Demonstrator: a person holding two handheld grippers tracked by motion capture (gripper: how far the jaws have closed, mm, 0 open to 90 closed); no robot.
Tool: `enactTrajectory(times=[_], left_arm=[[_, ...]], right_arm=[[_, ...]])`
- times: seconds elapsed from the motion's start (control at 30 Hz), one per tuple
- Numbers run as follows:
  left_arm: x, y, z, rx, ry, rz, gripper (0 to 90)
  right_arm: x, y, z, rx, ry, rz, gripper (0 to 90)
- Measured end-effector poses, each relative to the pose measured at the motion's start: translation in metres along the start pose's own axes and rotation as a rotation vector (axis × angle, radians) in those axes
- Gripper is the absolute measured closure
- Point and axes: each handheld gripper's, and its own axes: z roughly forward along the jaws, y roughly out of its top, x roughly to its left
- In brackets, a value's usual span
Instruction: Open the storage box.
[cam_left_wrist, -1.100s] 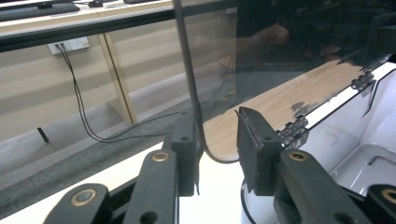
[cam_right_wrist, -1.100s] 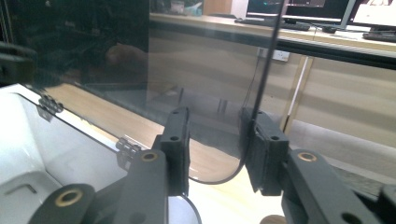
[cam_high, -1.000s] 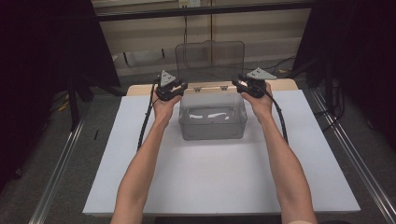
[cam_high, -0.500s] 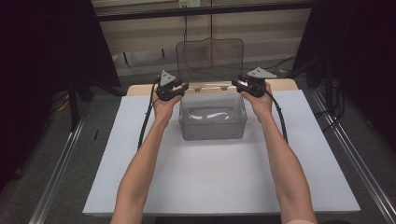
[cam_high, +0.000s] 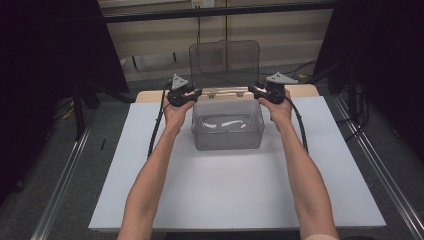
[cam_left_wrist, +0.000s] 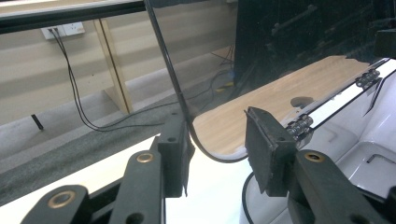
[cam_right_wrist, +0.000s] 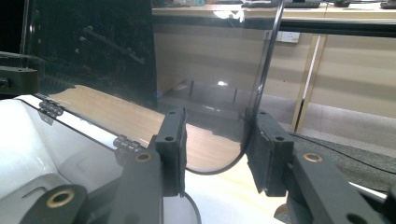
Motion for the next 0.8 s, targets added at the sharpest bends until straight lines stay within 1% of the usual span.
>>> enactTrajectory(times=[0.07, 0.13, 0.2, 0.23, 0.27, 0.37, 0.47, 0.5, 0.6, 0.63, 0.67, 0.8], left_arm=[[-0.0001, 0.0003, 0.0004, 0.0, -0.002, -0.005, 60.2], [0.0005, 0.0009, 0.0005, 0.007, 0.001, 0.003, 59.7], [0.0003, 0.0012, 0.0009, 0.009, 0.004, -0.006, 59.2], [0.0008, 0.0012, 0.0009, 0.013, 0.002, -0.007, 58.9], [0.0007, 0.001, 0.0015, 0.009, 0.001, -0.023, 58.8], [0.0023, 0.0013, 0.0017, 0.019, 0.002, -0.026, 57.8], [0.003, 0.0004, 0.0025, 0.016, 0.007, -0.042, 55.9], [0.0033, 0.0003, 0.0027, 0.017, 0.007, -0.049, 55.0], [0.0039, -0.0013, 0.0042, 0.014, 0.008, -0.074, 54.8], [0.0043, -0.0016, 0.0048, 0.014, 0.01, -0.075, 54.8], [0.0044, -0.0017, 0.0052, 0.013, 0.011, -0.085, 54.8], [0.0051, -0.0027, 0.0059, 0.012, 0.024, -0.081, 52.1]], right_arm=[[0.0001, 0.0005, 0.0001, 0.006, -0.001, 0.001, 60.0], [-0.0001, 0.0007, 0.0003, 0.009, 0.0, 0.005, 59.8], [-0.0006, 0.0009, 0.0006, 0.011, 0.005, 0.009, 59.5], [-0.0008, 0.001, 0.0007, 0.015, 0.004, 0.016, 59.4], [-0.0013, 0.001, 0.0009, 0.017, 0.007, 0.02, 59.3], [-0.0026, 0.0008, 0.0015, 0.024, 0.012, 0.037, 58.9], [-0.0033, 0.0, 0.0021, 0.029, 0.01, 0.056, 58.1], [-0.0038, -0.0005, 0.0024, 0.032, 0.01, 0.059, 57.9], [-0.005, -0.0017, 0.0027, 0.04, 0.012, 0.095, 58.0], [-0.0049, -0.0015, 0.0028, 0.042, 0.011, 0.096, 58.2], [-0.0051, -0.0014, 0.0031, 0.044, 0.01, 0.103, 58.3], [-0.0065, -0.0005, 0.003, 0.058, 0.022, 0.127, 57.5]])
